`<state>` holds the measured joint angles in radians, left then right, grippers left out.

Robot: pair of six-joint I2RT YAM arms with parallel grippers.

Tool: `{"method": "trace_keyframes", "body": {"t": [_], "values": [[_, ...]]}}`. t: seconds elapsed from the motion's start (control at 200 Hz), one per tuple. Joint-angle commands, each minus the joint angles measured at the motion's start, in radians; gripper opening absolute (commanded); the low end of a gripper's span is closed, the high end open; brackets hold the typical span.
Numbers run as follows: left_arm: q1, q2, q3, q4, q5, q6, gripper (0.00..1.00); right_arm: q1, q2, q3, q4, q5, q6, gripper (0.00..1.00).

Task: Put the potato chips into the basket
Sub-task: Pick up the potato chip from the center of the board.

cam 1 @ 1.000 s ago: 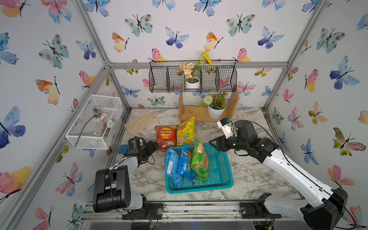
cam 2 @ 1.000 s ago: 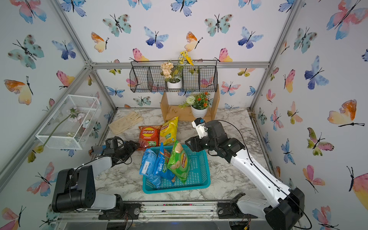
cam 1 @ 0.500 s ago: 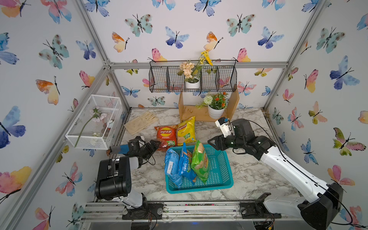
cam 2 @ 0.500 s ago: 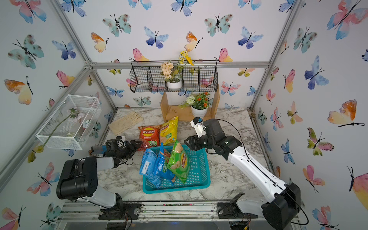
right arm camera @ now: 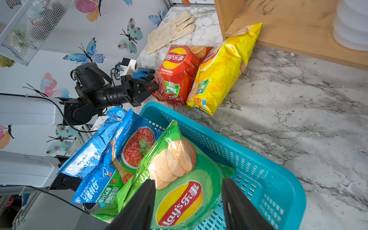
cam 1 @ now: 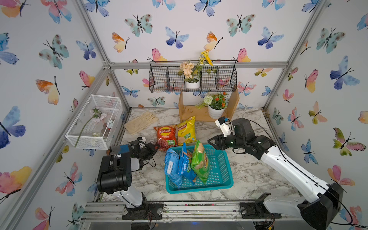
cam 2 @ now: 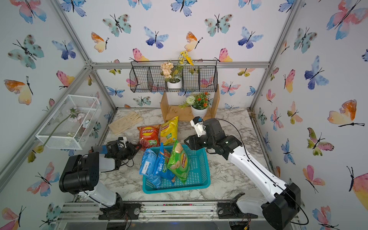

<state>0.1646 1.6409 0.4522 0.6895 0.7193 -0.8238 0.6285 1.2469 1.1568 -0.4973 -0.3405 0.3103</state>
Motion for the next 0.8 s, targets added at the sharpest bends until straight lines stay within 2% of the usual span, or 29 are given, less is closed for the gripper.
{"method": "trace_keyframes", "body": {"t": [0.0, 0.205, 0.365, 0.796], "values": [[0.006, -0.043, 0.013, -0.024, 0.03, -0.003, 0.0, 0.005, 0.003, 0.023, -0.018, -0.014, -0.014, 0.59], [0.006, -0.224, 0.059, -0.22, -0.027, 0.029, 0.0, 0.005, 0.006, 0.04, -0.01, -0.027, -0.02, 0.59], [0.006, -0.367, 0.162, -0.416, -0.071, 0.074, 0.0, 0.005, 0.019, 0.071, -0.008, -0.049, -0.029, 0.58], [0.004, -0.508, 0.438, -0.764, -0.1, 0.132, 0.0, 0.013, 0.1, 0.254, -0.071, -0.073, -0.127, 0.56]]}}
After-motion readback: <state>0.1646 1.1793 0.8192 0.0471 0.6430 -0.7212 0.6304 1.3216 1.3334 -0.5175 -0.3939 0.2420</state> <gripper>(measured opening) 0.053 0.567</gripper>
